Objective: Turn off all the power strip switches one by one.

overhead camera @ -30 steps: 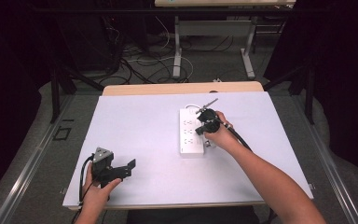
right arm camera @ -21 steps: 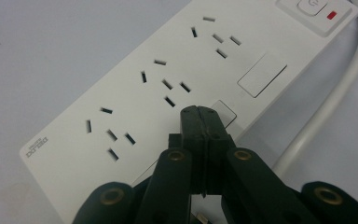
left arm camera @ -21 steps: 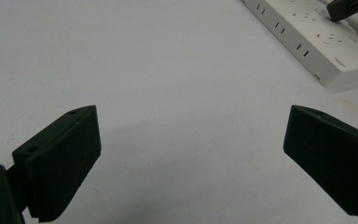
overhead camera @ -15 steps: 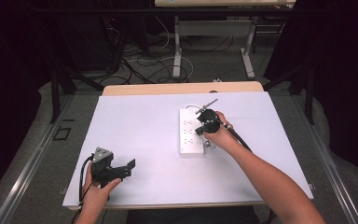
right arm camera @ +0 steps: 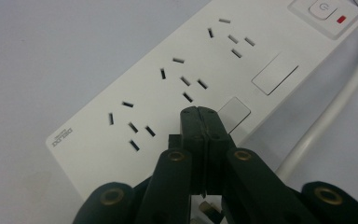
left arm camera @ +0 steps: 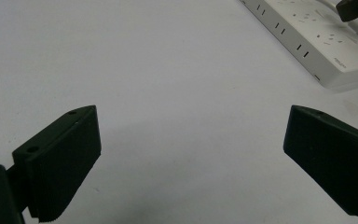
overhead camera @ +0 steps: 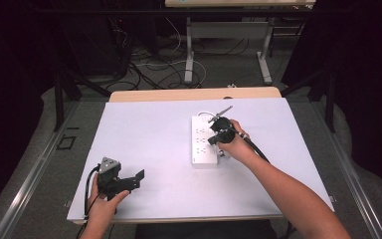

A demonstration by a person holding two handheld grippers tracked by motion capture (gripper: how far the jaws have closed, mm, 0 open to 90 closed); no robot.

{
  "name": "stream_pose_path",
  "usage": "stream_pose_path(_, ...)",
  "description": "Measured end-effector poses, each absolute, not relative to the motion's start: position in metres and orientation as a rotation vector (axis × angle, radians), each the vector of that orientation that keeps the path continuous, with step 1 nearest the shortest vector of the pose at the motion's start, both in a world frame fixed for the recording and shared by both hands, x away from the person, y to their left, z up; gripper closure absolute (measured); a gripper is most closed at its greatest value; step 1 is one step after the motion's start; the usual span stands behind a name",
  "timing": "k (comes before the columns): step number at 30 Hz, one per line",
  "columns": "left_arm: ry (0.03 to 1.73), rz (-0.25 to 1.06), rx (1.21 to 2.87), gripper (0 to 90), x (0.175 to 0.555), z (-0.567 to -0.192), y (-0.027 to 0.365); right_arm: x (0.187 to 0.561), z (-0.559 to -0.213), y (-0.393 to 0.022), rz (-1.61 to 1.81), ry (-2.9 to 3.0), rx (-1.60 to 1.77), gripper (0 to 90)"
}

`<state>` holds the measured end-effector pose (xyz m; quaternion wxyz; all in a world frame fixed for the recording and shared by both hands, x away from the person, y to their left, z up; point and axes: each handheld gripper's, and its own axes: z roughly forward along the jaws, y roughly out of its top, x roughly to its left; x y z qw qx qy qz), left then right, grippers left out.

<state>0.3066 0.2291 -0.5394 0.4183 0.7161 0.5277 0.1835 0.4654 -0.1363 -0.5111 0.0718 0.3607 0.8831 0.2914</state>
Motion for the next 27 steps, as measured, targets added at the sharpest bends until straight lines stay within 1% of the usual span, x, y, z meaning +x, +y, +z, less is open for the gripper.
stream_pose_path(5,1.324,0.459,1.8,3.9,0.307,-0.539,0.229,0.46,-0.511,-0.134,0.895,2.658,1.055,90.0)
stream_pose_path(6,1.324,0.459,1.801,3.9,0.307,-0.539,0.229,0.458,-0.505,-0.134,0.792,2.719,1.064,90.0)
stream_pose_path(7,1.324,0.459,1.8,3.9,0.307,-0.539,0.229,0.457,-0.512,-0.132,0.907,2.659,1.053,90.0)
stream_pose_path(8,1.324,0.459,1.8,3.9,0.307,-0.539,0.229,0.456,-0.51,-0.133,0.874,2.678,1.042,90.0)
stream_pose_path(9,1.325,0.459,1.8,3.9,0.307,-0.539,0.229,0.455,-0.515,-0.131,0.954,2.637,1.032,90.0)
stream_pose_path(10,1.324,0.459,1.8,3.9,0.307,-0.539,0.229,0.455,-0.503,-0.135,0.718,2.771,1.034,90.0)
stream_pose_path(11,1.325,0.46,1.8,3.9,0.307,-0.539,0.229,0.453,-0.511,-0.133,0.876,2.691,1.026,90.0)
stream_pose_path(27,1.322,0.463,1.797,3.9,0.307,-0.54,0.227,0.44,-0.514,-0.136,0.888,2.703,1.035,90.0)
